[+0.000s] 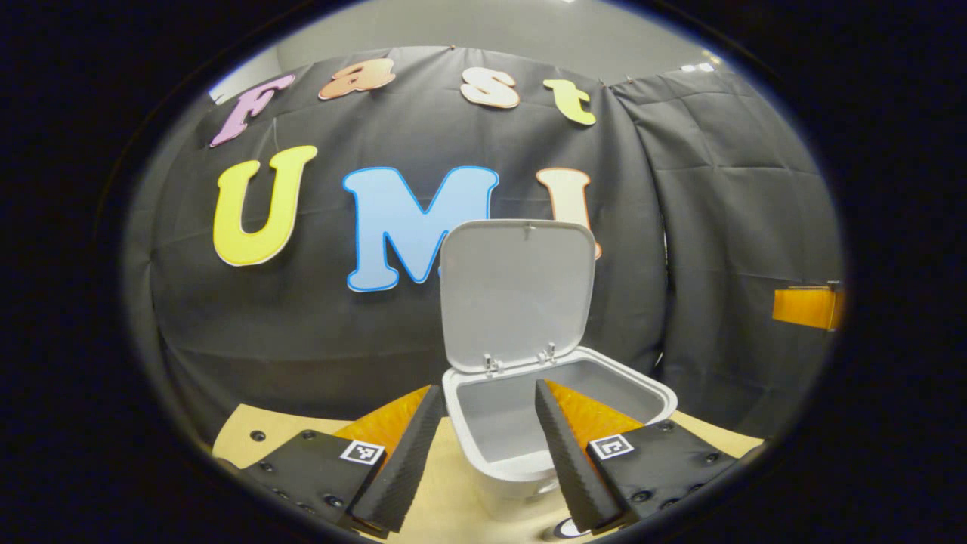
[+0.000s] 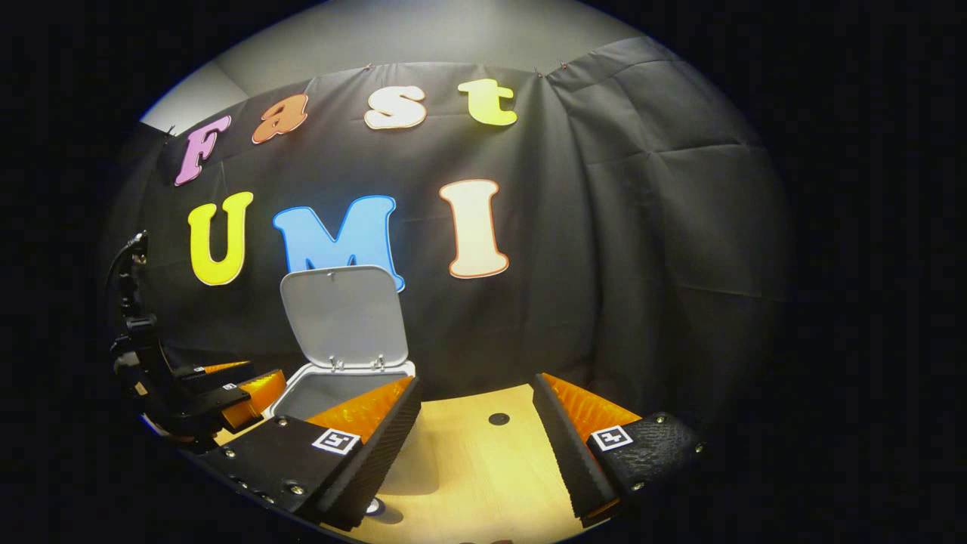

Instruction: Press the lid of the desktop garbage bin to open it, pick up the crumpled paper on the desktop and throw it into the bin, then pick up the pop can on the desktop and drop it into the bin, and finally close the garbage bin lid.

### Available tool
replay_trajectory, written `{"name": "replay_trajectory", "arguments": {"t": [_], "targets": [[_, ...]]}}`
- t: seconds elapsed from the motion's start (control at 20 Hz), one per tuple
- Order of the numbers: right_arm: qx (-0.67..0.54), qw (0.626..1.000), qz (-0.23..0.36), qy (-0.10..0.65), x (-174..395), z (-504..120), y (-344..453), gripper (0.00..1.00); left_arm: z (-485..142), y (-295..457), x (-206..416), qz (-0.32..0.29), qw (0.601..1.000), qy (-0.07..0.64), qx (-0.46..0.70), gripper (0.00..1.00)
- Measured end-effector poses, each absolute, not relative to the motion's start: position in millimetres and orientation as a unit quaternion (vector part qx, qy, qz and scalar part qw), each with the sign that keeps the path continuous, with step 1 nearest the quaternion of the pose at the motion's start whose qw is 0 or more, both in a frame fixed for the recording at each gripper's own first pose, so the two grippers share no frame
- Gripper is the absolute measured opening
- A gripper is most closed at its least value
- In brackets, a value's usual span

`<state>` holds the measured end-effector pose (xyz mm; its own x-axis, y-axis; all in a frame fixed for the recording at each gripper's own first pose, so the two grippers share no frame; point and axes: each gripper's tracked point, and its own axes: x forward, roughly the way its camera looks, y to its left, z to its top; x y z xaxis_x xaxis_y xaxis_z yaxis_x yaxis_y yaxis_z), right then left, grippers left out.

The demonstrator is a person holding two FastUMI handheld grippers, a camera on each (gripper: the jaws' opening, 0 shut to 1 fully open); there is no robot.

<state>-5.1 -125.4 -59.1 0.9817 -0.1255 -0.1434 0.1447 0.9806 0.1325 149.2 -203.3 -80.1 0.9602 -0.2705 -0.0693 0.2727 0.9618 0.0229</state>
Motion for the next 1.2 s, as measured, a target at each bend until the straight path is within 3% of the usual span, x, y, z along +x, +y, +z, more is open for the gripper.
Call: {"name": "replay_trajectory", "arguments": {"t": [0.75, 0.8, 1.2], "targets": [[0.036, 0.984, 0.061, 0.162, -0.4, -156.2, -7.9, 0.96, -66.7, -83.1, 109.7, -0.038, 0.998, 0.04, 0.006, 0.8], [0.033, 0.983, 0.066, 0.17, -0.1, -162.9, -1.8, 0.96, -66.3, -74.8, 106.7, -0.031, 0.999, 0.04, 0.005, 0.87], [0.015, 0.968, 0.106, 0.226, -2.8, -218.9, 39.0, 0.96, -62.9, -21.4, 83.0, 0.008, 0.999, 0.044, 0.001, 0.87]]}}
